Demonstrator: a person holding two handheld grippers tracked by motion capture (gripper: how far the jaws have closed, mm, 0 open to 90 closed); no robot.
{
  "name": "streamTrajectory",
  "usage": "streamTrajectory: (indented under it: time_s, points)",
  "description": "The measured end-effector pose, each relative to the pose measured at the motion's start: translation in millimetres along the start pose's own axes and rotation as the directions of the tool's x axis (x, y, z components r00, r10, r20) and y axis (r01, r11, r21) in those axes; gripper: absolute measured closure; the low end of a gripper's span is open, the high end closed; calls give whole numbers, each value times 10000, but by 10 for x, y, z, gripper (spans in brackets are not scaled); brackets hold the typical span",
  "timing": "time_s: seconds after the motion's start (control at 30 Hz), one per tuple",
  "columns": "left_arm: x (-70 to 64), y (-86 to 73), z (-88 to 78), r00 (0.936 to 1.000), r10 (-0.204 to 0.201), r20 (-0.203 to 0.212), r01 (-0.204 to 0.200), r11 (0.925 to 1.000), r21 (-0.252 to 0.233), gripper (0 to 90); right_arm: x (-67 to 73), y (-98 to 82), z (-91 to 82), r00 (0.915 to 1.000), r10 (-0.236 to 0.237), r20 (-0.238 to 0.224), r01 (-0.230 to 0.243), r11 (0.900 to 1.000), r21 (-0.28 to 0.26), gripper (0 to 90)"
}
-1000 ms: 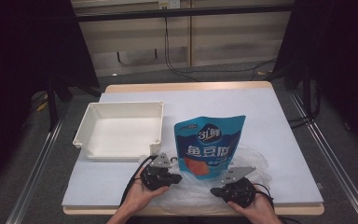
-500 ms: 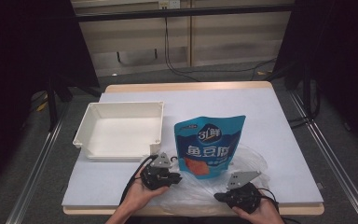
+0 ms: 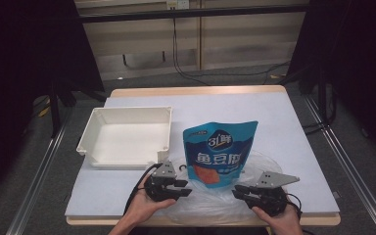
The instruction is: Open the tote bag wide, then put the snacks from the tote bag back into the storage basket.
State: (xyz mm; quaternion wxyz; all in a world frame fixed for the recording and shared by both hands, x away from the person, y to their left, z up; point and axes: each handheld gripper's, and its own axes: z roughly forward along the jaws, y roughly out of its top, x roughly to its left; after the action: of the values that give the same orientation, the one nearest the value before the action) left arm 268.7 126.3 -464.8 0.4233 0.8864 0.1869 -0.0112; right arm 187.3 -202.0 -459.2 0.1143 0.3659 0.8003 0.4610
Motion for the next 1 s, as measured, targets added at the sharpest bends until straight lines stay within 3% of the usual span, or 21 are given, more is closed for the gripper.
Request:
streamTrajectory:
  time_s: [0.13,0.27,0.4,0.63,0.77,0.83,1.0]
  points:
    - [-26,0,-118,10000,-65,-29,63,9990,-434,601,-10,37,-56,9999,117,-94,-123,9973,-717,718]
    - [-53,4,-230,9996,177,-234,-189,9984,-535,592,10,53,-138,10000,-18,-97,8,9949,-1011,697]
    - [-42,3,-292,9997,20,-254,-41,9966,-822,593,-17,51,-236,10000,-55,8,56,9916,-1295,691]
    - [-22,38,-359,10000,-68,47,73,9915,-1298,611,-51,27,-405,9999,-71,-114,50,9851,-1721,628]
    - [-24,70,-437,9999,-104,50,111,9851,-1714,562,-78,37,-515,10000,68,-23,-71,9750,-2221,581]
    - [-22,77,-480,10000,7,26,-2,9838,-1791,535,-79,47,-551,10000,18,38,-9,9732,-2301,543]
    - [-1,95,-552,9995,-253,-172,212,9788,-2039,477,-80,45,-552,9998,62,178,-19,9721,-2347,499]
